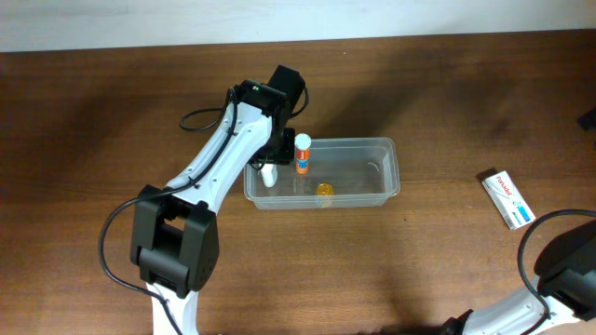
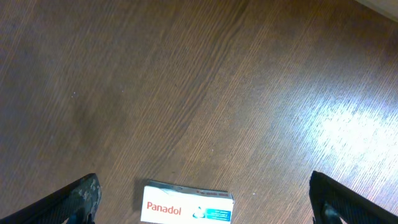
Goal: Pack container
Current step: 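Lower the white bottle into the container's left end and open left gripper, then raise left gripper and move it over the small black bottle, then lower left gripper and grasp the small black bottle by its cap, then lift the black bottle with left gripper and carry it into the container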
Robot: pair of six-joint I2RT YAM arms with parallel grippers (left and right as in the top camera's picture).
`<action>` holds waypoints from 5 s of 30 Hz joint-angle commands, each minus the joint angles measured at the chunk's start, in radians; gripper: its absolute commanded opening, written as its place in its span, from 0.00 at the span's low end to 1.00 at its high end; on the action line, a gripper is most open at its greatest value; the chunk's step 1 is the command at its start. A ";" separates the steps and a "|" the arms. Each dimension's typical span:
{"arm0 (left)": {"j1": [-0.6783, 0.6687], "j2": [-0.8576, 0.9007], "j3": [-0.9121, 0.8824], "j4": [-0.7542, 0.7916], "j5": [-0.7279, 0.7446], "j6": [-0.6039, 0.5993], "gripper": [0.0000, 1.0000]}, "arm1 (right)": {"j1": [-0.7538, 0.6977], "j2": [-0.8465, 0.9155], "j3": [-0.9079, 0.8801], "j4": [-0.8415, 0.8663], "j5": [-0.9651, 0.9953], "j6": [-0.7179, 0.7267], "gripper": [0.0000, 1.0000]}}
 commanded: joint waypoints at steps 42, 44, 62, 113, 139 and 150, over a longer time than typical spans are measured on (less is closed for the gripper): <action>0.302 0.010 0.505 -0.472 0.108 0.235 0.70 | -0.003 -0.012 0.010 0.000 0.012 0.004 0.98; 0.302 0.010 0.470 -0.472 0.107 0.254 0.73 | -0.003 -0.012 0.010 0.000 0.012 0.004 0.98; 0.315 0.011 0.064 -0.393 0.047 0.250 0.72 | -0.003 -0.012 0.010 0.000 0.012 0.004 0.98; 0.333 0.018 -0.119 -0.262 0.009 0.250 0.44 | -0.003 -0.012 0.010 0.000 0.013 0.004 0.98; 0.329 -0.044 0.367 -0.460 0.053 0.272 0.19 | -0.003 -0.012 0.010 0.000 0.012 0.004 0.98; 0.243 -0.094 0.480 -0.472 0.297 0.264 0.12 | -0.003 -0.012 0.010 0.000 0.012 0.004 0.98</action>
